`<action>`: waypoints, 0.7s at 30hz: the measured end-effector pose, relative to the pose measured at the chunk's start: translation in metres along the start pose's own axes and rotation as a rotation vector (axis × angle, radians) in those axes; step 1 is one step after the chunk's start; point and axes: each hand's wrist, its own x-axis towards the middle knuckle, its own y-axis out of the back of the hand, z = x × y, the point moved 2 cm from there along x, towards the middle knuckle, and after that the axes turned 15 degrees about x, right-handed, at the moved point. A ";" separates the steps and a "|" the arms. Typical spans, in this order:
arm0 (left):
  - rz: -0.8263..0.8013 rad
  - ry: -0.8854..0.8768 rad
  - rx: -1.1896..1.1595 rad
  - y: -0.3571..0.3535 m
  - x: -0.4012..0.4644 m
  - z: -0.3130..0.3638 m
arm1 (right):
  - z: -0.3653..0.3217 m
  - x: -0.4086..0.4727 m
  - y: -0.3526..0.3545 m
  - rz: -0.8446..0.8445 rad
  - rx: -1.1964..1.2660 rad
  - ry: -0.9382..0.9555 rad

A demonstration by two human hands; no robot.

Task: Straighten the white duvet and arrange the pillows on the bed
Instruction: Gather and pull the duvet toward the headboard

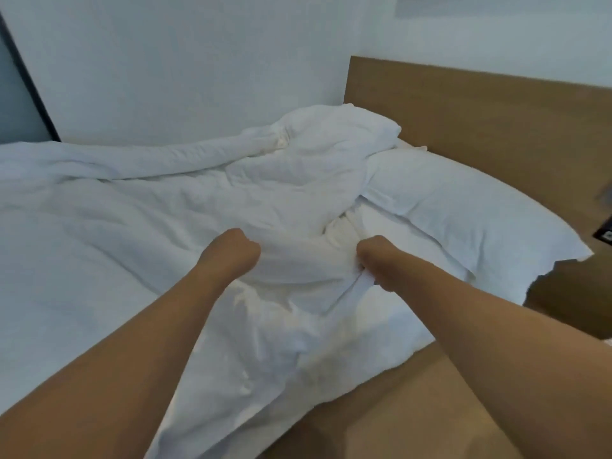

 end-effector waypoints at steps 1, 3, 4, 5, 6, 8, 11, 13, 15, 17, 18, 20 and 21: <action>-0.044 -0.023 0.014 -0.003 -0.016 0.010 | 0.009 -0.008 0.009 -0.021 0.005 -0.030; -0.127 -0.088 0.119 -0.007 -0.036 0.034 | 0.008 -0.021 0.025 -0.111 -0.105 -0.062; -0.141 -0.129 0.191 -0.007 -0.041 0.046 | 0.011 -0.013 0.035 -0.141 -0.169 -0.085; -0.133 -0.169 0.262 -0.006 -0.039 0.056 | 0.012 -0.009 0.045 -0.193 -0.218 -0.123; -0.122 -0.200 0.306 -0.002 -0.034 0.067 | 0.010 0.002 0.053 -0.208 -0.302 -0.122; -0.105 -0.222 0.359 0.006 -0.014 0.089 | 0.003 0.031 0.063 -0.193 -0.291 -0.091; -0.058 -0.247 0.375 -0.003 0.038 0.121 | 0.006 0.096 0.062 -0.165 -0.206 -0.059; -0.076 -0.257 0.395 -0.025 0.078 0.137 | 0.013 0.142 0.053 -0.165 -0.194 -0.098; -0.126 -0.245 0.426 -0.058 0.123 0.152 | 0.018 0.189 0.045 -0.136 -0.171 -0.143; -0.151 -0.204 0.452 -0.094 0.167 0.166 | 0.024 0.240 0.036 -0.113 -0.111 -0.157; -0.148 -0.172 0.438 -0.112 0.190 0.171 | 0.025 0.264 0.032 -0.107 -0.072 -0.150; -0.133 -0.096 0.401 -0.145 0.229 0.173 | 0.024 0.312 0.024 -0.096 0.066 -0.106; -0.130 -0.072 0.410 -0.158 0.243 0.170 | 0.022 0.331 0.021 -0.092 0.121 -0.104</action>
